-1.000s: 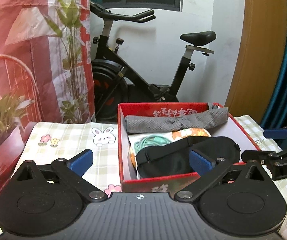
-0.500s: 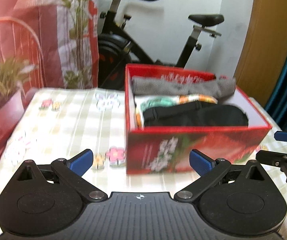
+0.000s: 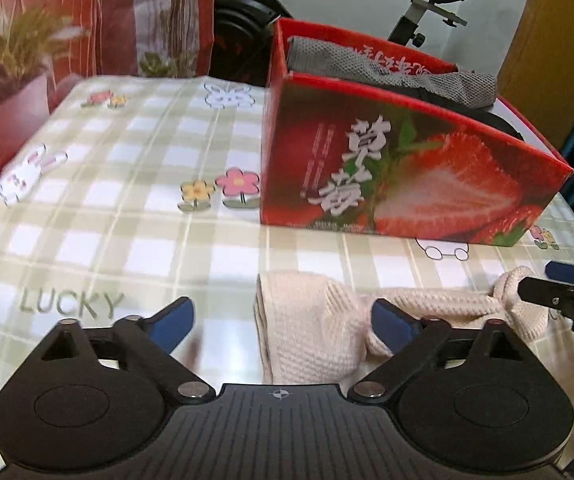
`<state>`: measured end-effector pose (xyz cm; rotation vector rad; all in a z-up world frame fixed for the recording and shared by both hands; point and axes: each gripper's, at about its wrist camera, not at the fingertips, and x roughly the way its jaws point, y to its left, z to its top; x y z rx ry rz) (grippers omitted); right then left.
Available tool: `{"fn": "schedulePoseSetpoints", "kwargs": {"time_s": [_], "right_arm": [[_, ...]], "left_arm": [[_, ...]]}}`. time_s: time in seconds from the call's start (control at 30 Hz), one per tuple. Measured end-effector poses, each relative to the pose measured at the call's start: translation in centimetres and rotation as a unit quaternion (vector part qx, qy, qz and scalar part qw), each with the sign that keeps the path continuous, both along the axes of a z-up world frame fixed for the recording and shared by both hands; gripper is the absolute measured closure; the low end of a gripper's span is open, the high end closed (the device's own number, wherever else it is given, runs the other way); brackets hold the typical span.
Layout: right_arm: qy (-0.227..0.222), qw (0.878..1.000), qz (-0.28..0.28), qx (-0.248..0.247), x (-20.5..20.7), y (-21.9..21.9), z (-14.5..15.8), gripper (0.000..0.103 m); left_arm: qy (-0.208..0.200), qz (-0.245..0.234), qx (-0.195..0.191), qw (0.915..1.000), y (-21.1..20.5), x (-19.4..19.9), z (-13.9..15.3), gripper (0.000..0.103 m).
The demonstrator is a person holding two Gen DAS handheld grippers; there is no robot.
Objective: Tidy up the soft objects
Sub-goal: 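Move both tools down to the pink knit towel on the table, then close both grippers on the pink knit towel, then lift the pink towel with both grippers and carry it over the box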
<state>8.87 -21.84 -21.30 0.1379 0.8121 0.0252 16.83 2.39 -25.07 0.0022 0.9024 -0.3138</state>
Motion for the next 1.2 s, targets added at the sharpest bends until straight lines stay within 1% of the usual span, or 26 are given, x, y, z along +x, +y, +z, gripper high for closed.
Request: {"fn": "schedulePoseSetpoints", "kwargs": {"time_s": [0.07,0.13,0.17,0.2,0.23,0.27,0.3,0.33,0.37,0.4,0.43,0.47,0.5,0.67,0.87,1.03,1.2], "right_arm": [[0.003,1.0,-0.007,0.01,-0.2,-0.3,-0.4,0.032],[0.008,1.0,-0.015,0.018,-0.3,-0.5,-1.0,0.032],[0.011,1.0,-0.018,0.021,-0.4,-0.6,-1.2,0.034],[0.014,0.999,-0.02,0.025,-0.4,-0.7,-1.5,0.035],[0.018,0.999,-0.02,0.03,-0.4,-0.8,-1.8,0.038],[0.02,0.999,-0.02,0.034,-0.6,-0.8,-2.1,0.04],[0.019,0.999,-0.02,0.037,-0.6,-0.8,-2.2,0.041],[0.017,0.999,-0.019,0.041,-0.6,-0.9,-2.3,0.046],[0.016,0.999,-0.018,0.044,-0.7,-0.8,-2.3,0.05],[0.014,0.999,-0.017,0.047,-0.7,-0.8,-2.4,0.051],[0.013,0.999,-0.016,0.048,-0.7,-0.7,-2.3,0.054],[0.012,0.999,-0.015,0.049,-0.7,-0.7,-2.4,0.059],[0.011,0.998,-0.013,0.054,-0.8,-0.7,-2.4,0.062],[0.005,0.997,-0.011,0.071,-1.2,-0.6,-2.5,0.074],[0.001,0.997,-0.01,0.079,-1.3,-0.7,-2.5,0.082],[-0.003,0.997,-0.012,0.077,-1.5,-0.6,-2.4,0.085],[-0.014,0.996,-0.012,0.082,-1.8,-0.7,-1.8,0.087]], "left_arm": [[0.003,-0.004,-0.011,0.9999,0.3,-0.2,-0.4,0.018],[0.008,-0.01,-0.02,0.9997,0.5,-0.2,-0.8,0.028],[0.012,-0.011,-0.024,0.9996,0.6,0.0,-1.0,0.031],[0.014,-0.012,-0.027,0.9995,0.5,0.1,-1.1,0.035],[0.018,-0.013,-0.032,0.9992,0.6,0.2,-1.4,0.04],[0.021,-0.015,-0.036,0.999,0.5,0.1,-1.6,0.042],[0.025,-0.018,-0.041,0.9987,0.5,0.1,-1.9,0.047],[0.026,-0.021,-0.047,0.9983,0.5,0.1,-2.1,0.051],[0.026,-0.023,-0.049,0.9982,0.5,0.1,-2.2,0.052],[0.024,-0.025,-0.05,0.9981,0.5,0.1,-2.3,0.055],[0.023,-0.028,-0.053,0.998,0.4,0.1,-2.4,0.06],[0.023,-0.031,-0.058,0.9976,0.4,0.0,-2.5,0.062],[0.023,-0.033,-0.061,0.9973,0.3,-0.1,-2.6,0.065],[0.016,-0.033,-0.065,0.9972,0.1,-0.6,-2.9,0.067],[0.013,-0.034,-0.064,0.9973,0.0,-0.6,-2.8,0.069],[0.008,-0.038,-0.059,0.9975,-0.1,-0.7,-2.3,0.076],[-0.002,-0.039,-0.057,0.9976,0.1,-0.9,-1.7,0.078]]}}
